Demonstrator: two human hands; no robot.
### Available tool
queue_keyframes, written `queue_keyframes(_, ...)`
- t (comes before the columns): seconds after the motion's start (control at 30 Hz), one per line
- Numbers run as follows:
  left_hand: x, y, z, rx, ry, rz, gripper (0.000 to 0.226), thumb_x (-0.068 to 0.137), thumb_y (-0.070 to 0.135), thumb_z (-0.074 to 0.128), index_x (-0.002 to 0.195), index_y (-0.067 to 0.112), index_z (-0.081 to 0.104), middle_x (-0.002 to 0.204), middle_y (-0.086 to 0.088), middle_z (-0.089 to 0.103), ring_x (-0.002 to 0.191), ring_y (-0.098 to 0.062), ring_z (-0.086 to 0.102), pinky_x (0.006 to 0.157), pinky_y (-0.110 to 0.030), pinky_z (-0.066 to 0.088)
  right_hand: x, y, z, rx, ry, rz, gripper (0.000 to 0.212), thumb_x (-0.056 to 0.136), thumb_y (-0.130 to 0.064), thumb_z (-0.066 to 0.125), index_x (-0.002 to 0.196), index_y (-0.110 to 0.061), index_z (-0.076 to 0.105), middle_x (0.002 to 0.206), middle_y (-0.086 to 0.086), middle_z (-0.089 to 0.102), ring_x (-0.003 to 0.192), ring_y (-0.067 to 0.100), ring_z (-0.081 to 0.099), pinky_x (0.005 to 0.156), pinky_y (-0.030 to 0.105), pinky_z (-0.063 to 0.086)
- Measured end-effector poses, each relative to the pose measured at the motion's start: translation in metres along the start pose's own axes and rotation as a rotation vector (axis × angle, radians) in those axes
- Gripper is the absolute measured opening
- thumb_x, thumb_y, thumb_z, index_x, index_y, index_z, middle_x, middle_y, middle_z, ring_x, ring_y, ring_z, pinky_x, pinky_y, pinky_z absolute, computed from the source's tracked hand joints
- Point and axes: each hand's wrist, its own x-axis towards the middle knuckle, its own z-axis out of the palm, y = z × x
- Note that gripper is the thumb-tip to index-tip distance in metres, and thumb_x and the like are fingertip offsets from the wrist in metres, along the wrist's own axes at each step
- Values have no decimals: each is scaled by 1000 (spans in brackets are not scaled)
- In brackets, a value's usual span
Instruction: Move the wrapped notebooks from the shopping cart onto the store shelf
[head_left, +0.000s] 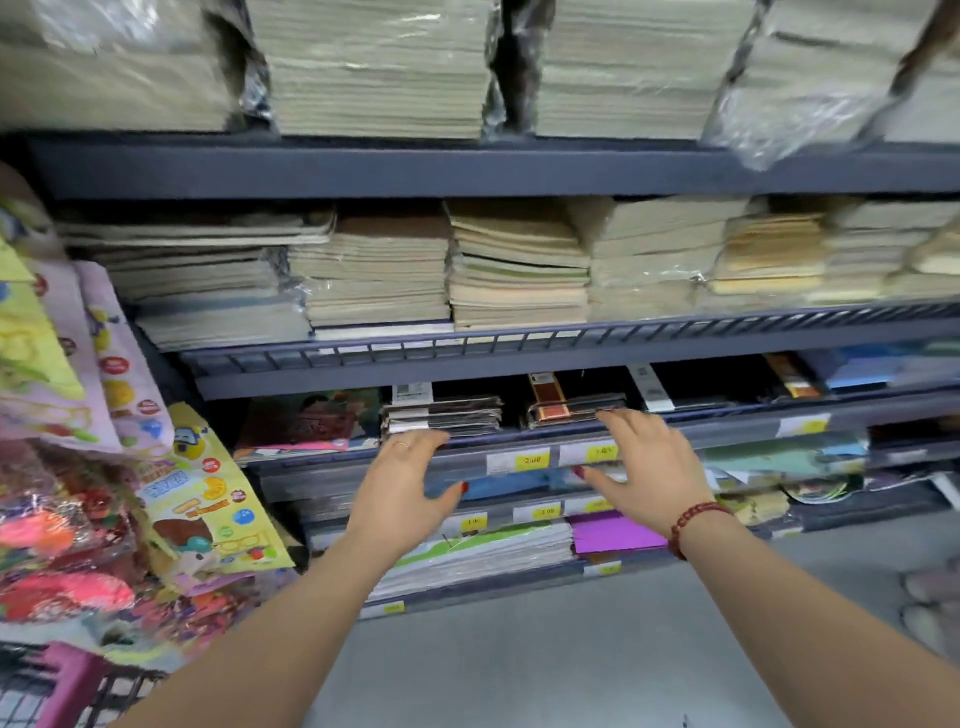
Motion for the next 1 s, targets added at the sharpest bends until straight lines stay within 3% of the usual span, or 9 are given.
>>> queue_keyframes(0.27,39,77,35,76,-85,-16,65,88,41,61,144,21,34,148,2,37,138,-17,30,111,-29,29,6,66,-15,119,-36,-4,73,87,-57,48,146,-20,27,151,1,31,138,21,27,113,36,26)
queue_keyframes(0.53,64,113,85,-40,-25,-279,72,84,30,69,146,16,33,149,-4,36,138,-20,32,112,-30,27,29,136,14,329,-67,-34,70,85,-54,55,142,-19,33,144,0,39,132,21,34,109,33,30)
queue_keyframes(0.73,80,99,98,10,8,-411,78,83,37,69,146,12,30,150,-9,35,139,-25,32,113,-40,30,59,140,40,483,-143,-77,75,85,-45,62,145,-16,29,146,5,39,136,22,32,113,34,27)
queue_keyframes(0.87,95,98,107,37,-21,-386,70,85,35,67,141,8,35,140,-13,44,130,-27,42,105,-36,37,86,130,50,491,-139,-90,79,82,-44,65,144,-9,30,132,13,50,126,27,42,105,33,35)
queue_keyframes(0.93,105,98,111,15,16,-394,63,84,33,68,134,6,41,120,-12,50,117,-28,49,89,-32,41,98,124,53,523,-148,-56,83,80,-44,68,144,-8,30,123,17,56,117,29,51,95,32,42)
queue_keyframes(1.0,115,95,114,7,19,-418,58,83,34,69,128,7,44,103,-7,51,99,-26,53,77,-30,40,109,118,56,550,-183,-48,80,78,-43,71,139,-4,38,107,12,65,95,23,60,77,28,47)
